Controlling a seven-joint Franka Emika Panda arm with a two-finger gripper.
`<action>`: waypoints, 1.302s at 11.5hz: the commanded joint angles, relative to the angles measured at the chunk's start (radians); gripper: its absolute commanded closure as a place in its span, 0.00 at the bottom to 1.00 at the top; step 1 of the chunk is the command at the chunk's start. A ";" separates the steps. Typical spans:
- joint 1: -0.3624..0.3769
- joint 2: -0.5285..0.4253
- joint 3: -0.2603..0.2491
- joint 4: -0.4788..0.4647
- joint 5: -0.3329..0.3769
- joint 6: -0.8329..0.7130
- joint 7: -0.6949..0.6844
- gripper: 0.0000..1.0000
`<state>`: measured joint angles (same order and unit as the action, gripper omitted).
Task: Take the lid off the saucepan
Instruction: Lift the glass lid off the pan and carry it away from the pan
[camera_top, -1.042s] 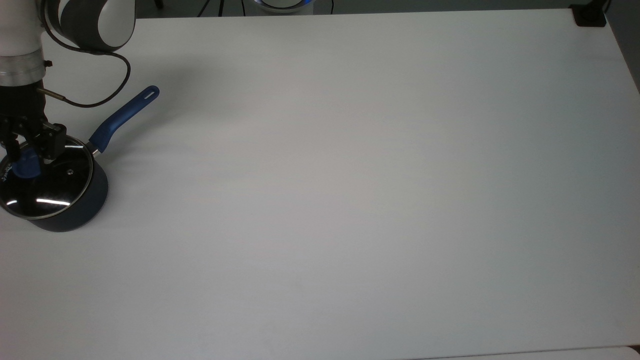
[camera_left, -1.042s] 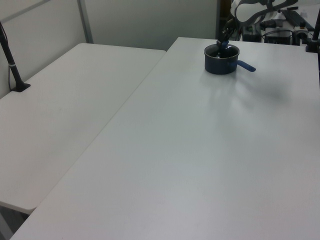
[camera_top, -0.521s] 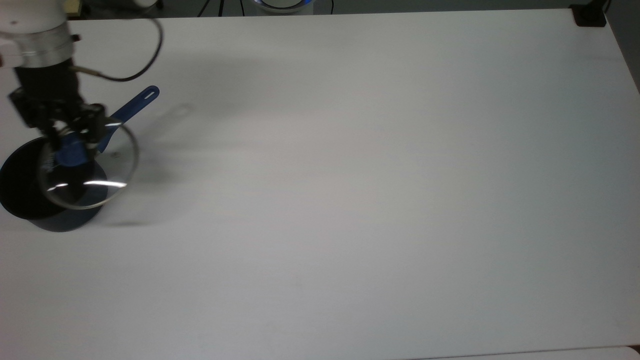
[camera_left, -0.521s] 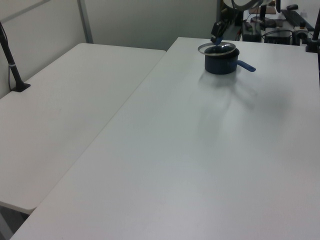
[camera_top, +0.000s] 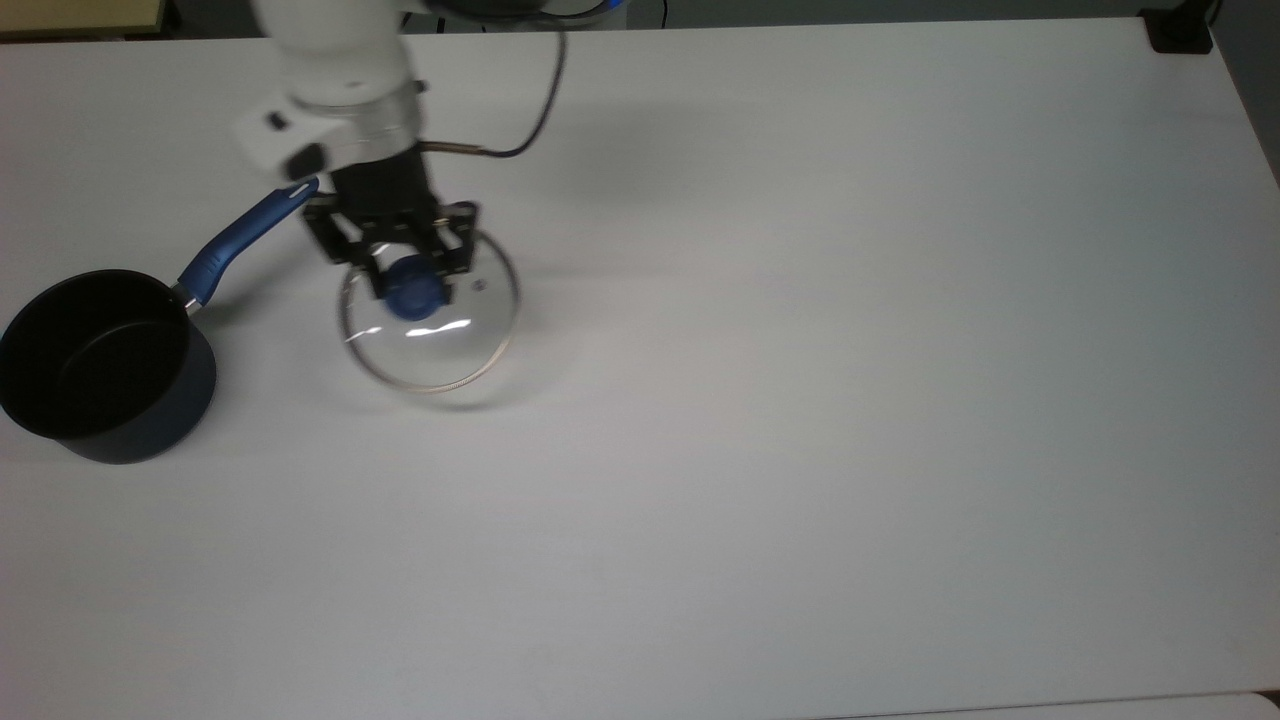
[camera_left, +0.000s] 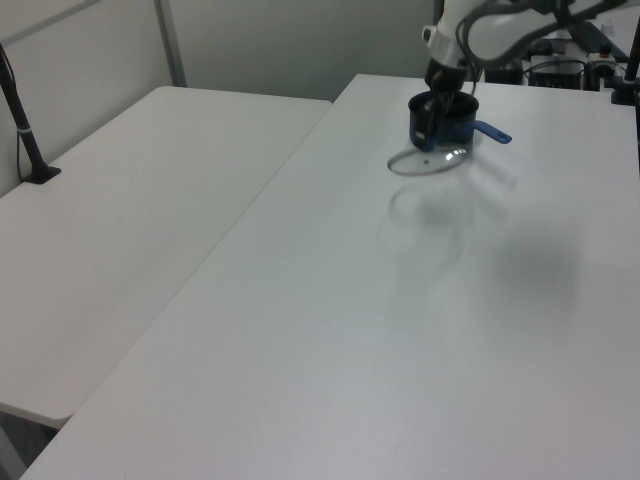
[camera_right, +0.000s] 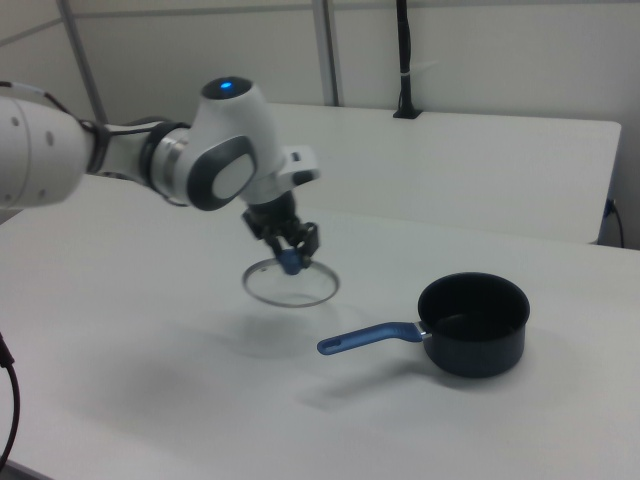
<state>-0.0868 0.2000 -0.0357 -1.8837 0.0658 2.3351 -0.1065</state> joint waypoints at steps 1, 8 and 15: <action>0.111 -0.147 -0.015 -0.226 -0.047 0.017 0.019 0.57; 0.243 -0.105 -0.015 -0.287 -0.073 -0.109 0.045 0.56; 0.286 -0.088 -0.013 0.002 -0.072 -0.448 0.099 0.10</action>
<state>0.1848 0.1052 -0.0369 -2.0484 0.0014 2.0531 -0.0335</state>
